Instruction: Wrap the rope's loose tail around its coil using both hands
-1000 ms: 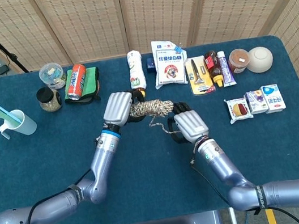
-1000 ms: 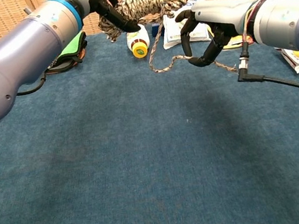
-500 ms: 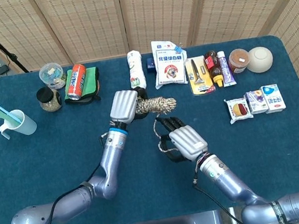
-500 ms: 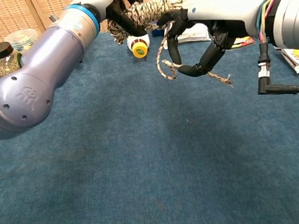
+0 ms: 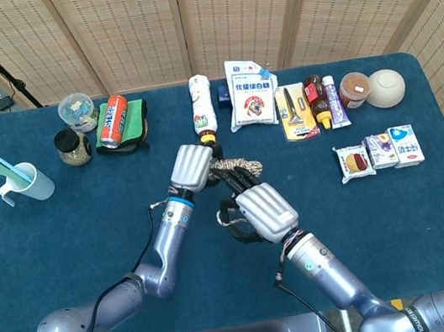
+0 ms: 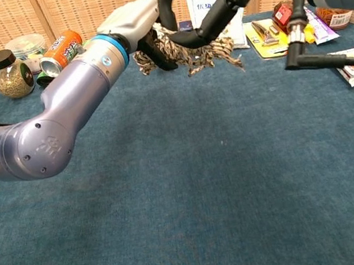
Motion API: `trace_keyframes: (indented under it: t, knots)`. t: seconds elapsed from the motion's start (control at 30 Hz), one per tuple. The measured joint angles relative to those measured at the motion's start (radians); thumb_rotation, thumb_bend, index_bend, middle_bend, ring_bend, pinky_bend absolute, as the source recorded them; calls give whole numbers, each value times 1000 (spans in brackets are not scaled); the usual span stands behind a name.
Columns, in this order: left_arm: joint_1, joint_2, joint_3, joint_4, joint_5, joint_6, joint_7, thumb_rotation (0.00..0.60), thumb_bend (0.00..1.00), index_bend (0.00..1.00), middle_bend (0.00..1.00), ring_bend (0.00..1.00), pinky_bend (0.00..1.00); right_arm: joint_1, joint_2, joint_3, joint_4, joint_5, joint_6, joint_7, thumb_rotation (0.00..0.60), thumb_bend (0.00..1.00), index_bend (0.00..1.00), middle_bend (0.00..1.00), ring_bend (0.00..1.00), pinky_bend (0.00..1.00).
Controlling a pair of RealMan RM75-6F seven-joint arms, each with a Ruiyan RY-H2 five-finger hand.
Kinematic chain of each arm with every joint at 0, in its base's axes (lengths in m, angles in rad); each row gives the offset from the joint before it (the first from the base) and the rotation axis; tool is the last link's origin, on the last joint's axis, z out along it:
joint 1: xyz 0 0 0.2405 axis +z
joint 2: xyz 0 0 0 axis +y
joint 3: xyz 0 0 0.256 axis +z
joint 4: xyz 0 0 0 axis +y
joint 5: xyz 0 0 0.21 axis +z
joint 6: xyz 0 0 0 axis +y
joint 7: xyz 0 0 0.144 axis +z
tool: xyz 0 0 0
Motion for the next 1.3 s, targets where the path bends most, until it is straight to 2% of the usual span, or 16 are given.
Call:
trace_keyframes:
  t: [0.2,0.5,0.6,0.93,1.1,1.3]
  knots:
    - [12,-1,44,-7,48,-1,-14,600,521,661,505,523,700,48,-51,40,19,35,18,-47,600,514,743,0,0,0]
    - [48,28,116,-50,133,15,-44,600,522,662,505,523,700,133,-114,144,139,202,11,-70,600,514,743,0,0,0]
    - [60,45,138,-70,160,17,-63,600,521,662,505,523,700,164,-129,178,201,261,6,-74,600,515,743,0,0,0]
    - [104,144,214,-166,268,22,-191,600,521,663,505,522,700,249,-156,279,519,451,-66,-54,600,514,742,0,0,0]
    - [121,163,225,-184,292,37,-243,600,521,665,505,522,700,263,-159,284,618,501,-124,-31,600,514,742,0,0,0]
    - [132,180,223,-196,304,43,-298,600,521,668,505,522,700,257,-163,259,695,530,-201,1,600,516,741,0,0,0]
